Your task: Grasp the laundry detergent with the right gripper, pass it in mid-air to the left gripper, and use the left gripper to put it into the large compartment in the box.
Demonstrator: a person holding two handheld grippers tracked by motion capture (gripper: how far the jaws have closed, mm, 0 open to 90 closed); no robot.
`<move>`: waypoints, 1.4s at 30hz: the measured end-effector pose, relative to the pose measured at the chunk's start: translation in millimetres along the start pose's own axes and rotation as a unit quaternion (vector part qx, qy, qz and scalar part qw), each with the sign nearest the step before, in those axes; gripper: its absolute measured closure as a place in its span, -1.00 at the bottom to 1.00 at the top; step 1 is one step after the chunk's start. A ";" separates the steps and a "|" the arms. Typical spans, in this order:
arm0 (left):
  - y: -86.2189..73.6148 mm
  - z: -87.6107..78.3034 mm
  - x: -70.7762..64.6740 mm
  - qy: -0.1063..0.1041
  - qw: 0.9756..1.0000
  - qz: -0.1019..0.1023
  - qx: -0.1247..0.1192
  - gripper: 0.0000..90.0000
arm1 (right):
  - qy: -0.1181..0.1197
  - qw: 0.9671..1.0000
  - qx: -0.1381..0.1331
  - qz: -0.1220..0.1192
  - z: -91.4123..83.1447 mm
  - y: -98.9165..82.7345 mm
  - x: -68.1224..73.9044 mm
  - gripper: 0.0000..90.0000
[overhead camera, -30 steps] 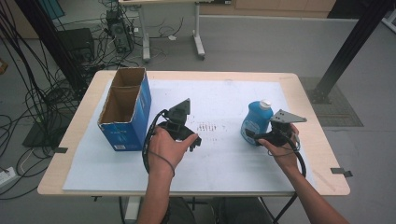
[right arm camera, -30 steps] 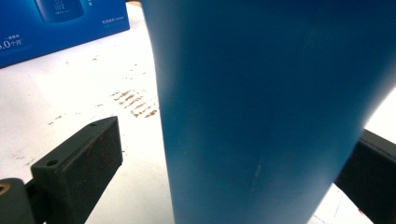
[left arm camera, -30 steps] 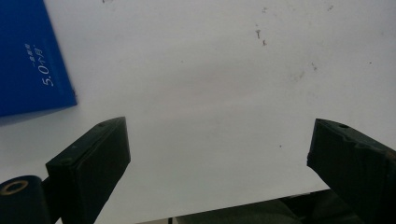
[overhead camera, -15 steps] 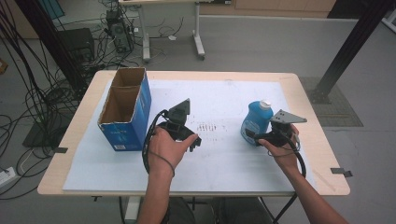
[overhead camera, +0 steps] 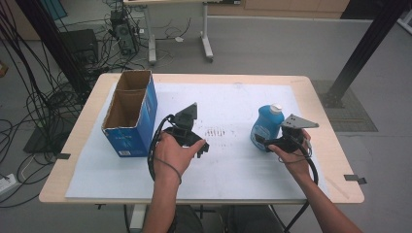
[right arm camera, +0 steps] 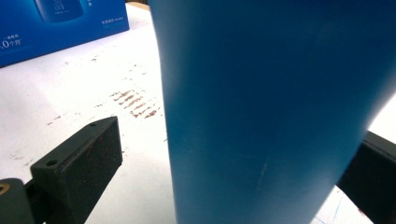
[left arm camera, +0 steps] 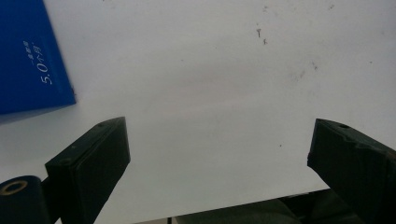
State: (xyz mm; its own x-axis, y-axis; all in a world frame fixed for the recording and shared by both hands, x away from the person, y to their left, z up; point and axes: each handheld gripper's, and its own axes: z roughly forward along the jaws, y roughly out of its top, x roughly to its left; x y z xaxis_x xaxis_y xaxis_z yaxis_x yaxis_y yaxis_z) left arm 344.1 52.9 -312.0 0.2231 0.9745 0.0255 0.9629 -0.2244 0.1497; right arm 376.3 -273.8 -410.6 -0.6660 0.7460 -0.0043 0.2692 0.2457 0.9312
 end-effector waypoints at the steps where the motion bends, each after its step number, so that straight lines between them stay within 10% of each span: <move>1: -0.1 0.1 -0.1 0.000 1.000 -0.001 -0.001 -0.87 | 0.000 1.000 0.000 -0.001 0.0 0.1 0.0 -0.97; 27: -0.5 -1.7 0.2 -0.002 1.000 0.002 -0.004 -0.87 | -0.007 1.000 0.004 -0.007 0.5 -0.8 1.3 -0.94; 42: -2.4 -4.5 1.4 -0.002 1.000 0.001 -0.008 -0.87 | -0.017 1.000 0.010 -0.013 2.0 -3.8 1.4 -0.44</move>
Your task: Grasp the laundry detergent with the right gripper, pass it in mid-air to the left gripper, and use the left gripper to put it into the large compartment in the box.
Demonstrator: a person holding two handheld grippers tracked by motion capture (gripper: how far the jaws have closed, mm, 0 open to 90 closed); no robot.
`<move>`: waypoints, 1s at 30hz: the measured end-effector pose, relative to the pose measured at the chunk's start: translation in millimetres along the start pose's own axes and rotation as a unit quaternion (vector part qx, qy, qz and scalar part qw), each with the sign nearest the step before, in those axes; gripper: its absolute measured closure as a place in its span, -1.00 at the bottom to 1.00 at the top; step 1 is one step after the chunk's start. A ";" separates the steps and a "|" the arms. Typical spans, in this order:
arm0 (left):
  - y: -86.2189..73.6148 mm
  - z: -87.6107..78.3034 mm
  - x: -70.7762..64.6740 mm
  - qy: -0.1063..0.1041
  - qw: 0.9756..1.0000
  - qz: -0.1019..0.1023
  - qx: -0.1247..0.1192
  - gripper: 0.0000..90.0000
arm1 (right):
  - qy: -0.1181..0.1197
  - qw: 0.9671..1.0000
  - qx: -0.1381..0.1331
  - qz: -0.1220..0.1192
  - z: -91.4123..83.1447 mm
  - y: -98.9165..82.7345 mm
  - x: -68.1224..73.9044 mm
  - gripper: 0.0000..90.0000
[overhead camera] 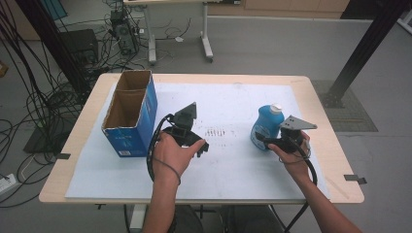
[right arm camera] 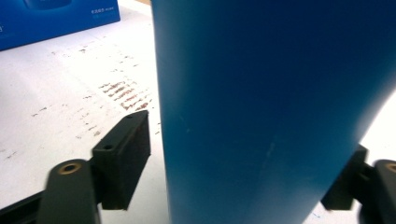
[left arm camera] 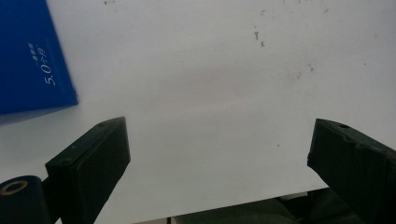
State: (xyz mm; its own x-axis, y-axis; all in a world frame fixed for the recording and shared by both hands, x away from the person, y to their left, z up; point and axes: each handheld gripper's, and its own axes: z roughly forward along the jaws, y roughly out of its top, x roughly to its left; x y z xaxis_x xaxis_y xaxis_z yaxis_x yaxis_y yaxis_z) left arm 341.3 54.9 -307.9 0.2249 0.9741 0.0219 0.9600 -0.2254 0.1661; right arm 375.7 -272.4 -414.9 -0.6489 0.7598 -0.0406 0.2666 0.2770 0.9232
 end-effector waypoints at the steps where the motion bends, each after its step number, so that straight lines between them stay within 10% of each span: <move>1: -0.2 -0.1 0.0 0.000 1.000 -0.001 0.001 -0.87 | 0.000 1.000 0.001 0.000 0.5 -0.1 0.2 -0.40; 30: 0.5 -1.5 -1.5 0.001 1.000 -0.001 -0.004 -0.87 | -0.005 1.000 0.004 0.001 1.4 -1.2 -2.6 -0.07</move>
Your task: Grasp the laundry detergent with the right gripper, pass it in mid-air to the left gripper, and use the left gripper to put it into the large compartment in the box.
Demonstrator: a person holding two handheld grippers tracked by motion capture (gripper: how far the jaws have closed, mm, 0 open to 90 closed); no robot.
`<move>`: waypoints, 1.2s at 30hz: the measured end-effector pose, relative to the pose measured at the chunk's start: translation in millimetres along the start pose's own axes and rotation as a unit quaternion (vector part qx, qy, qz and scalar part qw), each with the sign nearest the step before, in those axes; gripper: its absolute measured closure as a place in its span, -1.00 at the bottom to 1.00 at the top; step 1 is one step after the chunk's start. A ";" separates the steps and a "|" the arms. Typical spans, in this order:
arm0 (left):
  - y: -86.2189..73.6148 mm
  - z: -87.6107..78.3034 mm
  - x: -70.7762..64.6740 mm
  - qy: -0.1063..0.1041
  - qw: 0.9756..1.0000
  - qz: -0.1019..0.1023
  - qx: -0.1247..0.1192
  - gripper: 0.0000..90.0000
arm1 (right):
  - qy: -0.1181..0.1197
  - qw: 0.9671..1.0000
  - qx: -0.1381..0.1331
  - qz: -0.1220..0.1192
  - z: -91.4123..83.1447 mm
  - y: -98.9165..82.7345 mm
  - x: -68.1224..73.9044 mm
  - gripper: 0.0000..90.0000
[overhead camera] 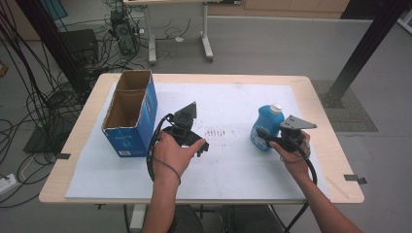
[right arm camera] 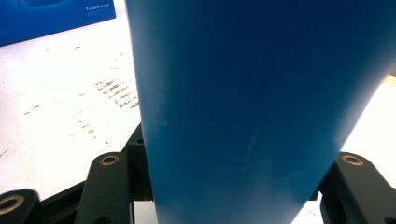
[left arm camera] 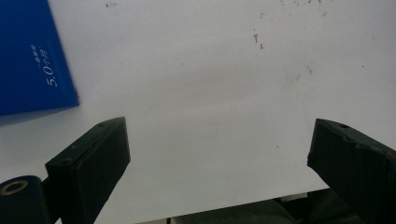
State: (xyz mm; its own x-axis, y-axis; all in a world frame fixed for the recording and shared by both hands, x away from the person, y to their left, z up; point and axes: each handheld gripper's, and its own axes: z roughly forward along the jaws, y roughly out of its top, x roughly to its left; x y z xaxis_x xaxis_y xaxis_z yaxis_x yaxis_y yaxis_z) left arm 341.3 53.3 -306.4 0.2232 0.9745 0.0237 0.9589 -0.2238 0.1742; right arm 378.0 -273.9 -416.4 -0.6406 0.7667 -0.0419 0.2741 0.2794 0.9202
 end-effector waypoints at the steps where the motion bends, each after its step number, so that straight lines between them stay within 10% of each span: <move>1: 0.0 0.3 -0.5 0.000 1.000 -0.001 -0.001 -0.87 | 0.000 1.000 0.000 0.001 -0.1 0.0 0.0 -0.07; 36: 0.4 -2.8 -2.1 0.001 1.000 0.001 -0.004 -0.87 | -0.003 1.000 -0.001 0.001 0.0 -0.3 0.6 -0.05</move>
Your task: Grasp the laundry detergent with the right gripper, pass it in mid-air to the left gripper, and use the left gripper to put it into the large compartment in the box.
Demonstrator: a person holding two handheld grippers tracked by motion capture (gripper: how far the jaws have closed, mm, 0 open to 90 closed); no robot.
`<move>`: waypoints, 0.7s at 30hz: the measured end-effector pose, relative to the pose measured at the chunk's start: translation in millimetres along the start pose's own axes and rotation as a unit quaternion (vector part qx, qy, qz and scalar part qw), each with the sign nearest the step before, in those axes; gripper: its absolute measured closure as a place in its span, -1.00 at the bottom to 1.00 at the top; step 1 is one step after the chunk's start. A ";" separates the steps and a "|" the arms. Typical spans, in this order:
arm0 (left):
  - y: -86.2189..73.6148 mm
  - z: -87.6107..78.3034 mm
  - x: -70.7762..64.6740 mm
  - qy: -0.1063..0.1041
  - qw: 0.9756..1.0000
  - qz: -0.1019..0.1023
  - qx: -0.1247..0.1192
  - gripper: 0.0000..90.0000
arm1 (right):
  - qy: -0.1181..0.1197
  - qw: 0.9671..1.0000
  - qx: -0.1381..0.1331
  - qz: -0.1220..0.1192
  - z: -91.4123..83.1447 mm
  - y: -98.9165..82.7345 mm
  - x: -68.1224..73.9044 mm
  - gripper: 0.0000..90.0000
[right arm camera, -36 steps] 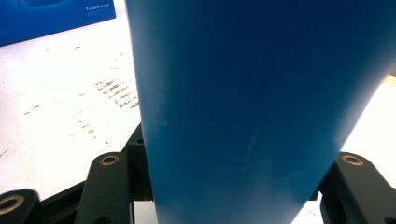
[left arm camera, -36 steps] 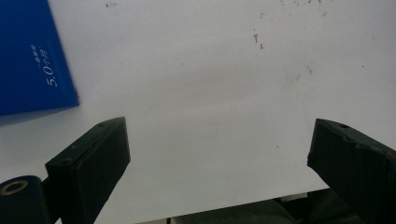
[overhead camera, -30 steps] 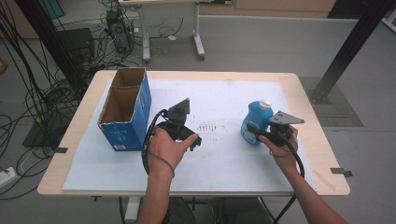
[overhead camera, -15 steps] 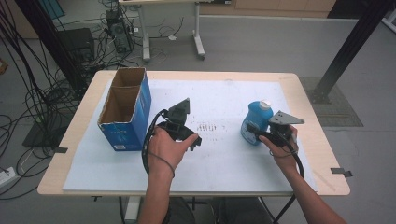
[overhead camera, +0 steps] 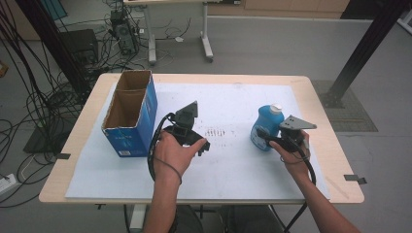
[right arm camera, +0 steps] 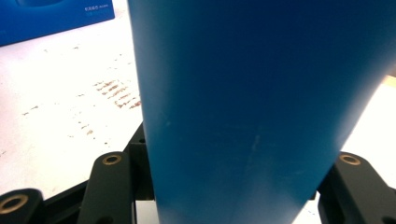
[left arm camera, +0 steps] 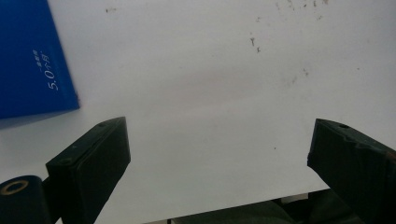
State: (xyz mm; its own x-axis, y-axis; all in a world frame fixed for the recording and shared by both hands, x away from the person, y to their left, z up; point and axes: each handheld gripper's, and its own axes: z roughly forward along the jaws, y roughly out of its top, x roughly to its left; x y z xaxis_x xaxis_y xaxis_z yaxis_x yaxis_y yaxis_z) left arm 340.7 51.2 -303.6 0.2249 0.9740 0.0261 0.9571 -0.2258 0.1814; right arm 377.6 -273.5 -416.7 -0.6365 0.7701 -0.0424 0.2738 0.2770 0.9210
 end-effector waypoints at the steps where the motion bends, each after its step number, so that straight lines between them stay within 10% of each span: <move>1: -0.1 -0.2 0.1 0.001 1.000 0.001 0.000 -0.87 | 0.000 1.000 0.000 0.000 0.0 0.0 0.0 -0.05; 21: -3.2 -3.0 4.0 0.001 1.000 0.000 -0.003 -0.86 | -0.006 1.000 0.003 0.003 0.1 0.8 1.4 -0.04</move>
State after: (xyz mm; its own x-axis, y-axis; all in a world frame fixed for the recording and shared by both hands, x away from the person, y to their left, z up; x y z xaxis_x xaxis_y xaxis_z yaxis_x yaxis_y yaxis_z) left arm 338.0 55.9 -301.1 0.2242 0.9741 0.0282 0.9560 -0.2255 0.1876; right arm 377.0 -272.2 -416.0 -0.6271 0.7778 -0.0421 0.2813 0.2765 0.9189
